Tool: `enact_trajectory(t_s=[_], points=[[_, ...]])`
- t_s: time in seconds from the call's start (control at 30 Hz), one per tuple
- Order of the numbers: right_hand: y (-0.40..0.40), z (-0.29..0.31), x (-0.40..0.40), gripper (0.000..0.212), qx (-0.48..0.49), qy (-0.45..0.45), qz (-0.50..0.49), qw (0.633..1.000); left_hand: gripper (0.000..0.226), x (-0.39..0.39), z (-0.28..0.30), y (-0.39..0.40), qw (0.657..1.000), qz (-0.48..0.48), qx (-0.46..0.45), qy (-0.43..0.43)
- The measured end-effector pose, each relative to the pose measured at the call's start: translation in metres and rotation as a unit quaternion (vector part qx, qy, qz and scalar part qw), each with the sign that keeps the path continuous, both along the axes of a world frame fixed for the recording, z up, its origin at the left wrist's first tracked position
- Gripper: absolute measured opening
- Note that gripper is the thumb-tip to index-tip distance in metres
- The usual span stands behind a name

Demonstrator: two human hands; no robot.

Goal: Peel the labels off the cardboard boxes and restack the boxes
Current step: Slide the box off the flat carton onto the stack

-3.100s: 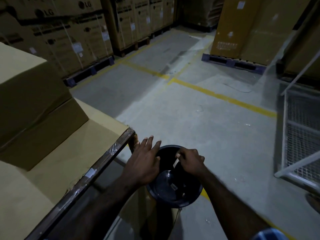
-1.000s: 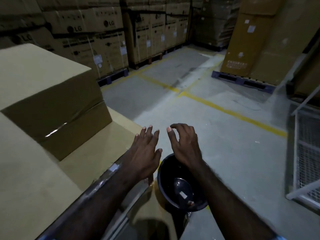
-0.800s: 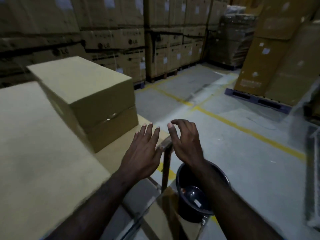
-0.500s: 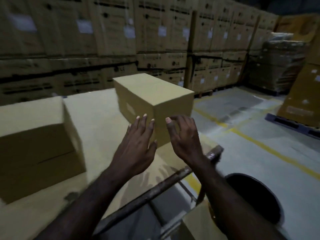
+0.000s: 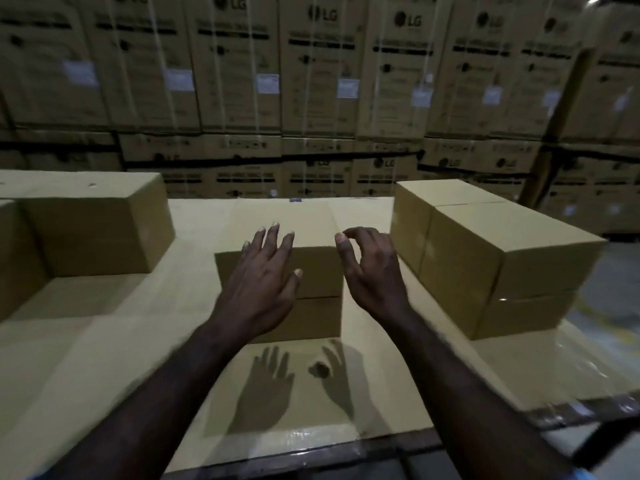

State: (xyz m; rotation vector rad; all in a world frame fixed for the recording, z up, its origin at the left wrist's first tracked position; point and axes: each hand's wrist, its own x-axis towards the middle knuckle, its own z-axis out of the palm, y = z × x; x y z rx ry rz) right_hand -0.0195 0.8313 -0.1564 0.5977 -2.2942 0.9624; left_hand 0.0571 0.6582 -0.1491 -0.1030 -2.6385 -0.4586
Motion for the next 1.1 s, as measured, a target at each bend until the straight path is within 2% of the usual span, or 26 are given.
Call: enact_trajectory(t_s=[0.13, 0.33, 0.47, 0.63, 0.8, 0.93, 1.1], points=[[-0.026, -0.01, -0.019, 0.057, 0.007, -0.016, 0.002, 1.0, 0.065, -0.013, -0.004, -0.029, 1.0, 0.028, -0.005, -0.013], [-0.046, -0.022, -0.066, 0.05, 0.019, -0.047, -0.015, 0.999, 0.068, -0.058, -0.017, -0.064, 0.997, 0.071, -0.002, -0.037], [-0.054, -0.031, -0.103, 0.049, 0.031, -0.101, -0.012, 0.994, 0.081, -0.097, -0.026, -0.094, 0.991, 0.118, 0.005, -0.061], [-0.061, -0.041, -0.135, 0.054, 0.042, -0.11, -0.012, 0.993, 0.085, -0.13, -0.041, -0.123, 0.983, 0.15, 0.063, -0.09], [-0.067, -0.046, -0.147, 0.049, 0.022, -0.103, -0.031, 0.994, 0.079, -0.144, -0.045, -0.134, 0.968, 0.145, 0.174, -0.11], [-0.075, -0.045, -0.149, 0.051, 0.0, -0.105, -0.063, 0.993, 0.073, -0.153, -0.044, -0.134, 0.955, 0.124, 0.262, -0.069], [-0.081, -0.034, -0.15, 0.045, -0.033, -0.113, -0.086, 0.989, 0.067, -0.162, -0.033, -0.135, 0.955, 0.094, 0.28, -0.038]])
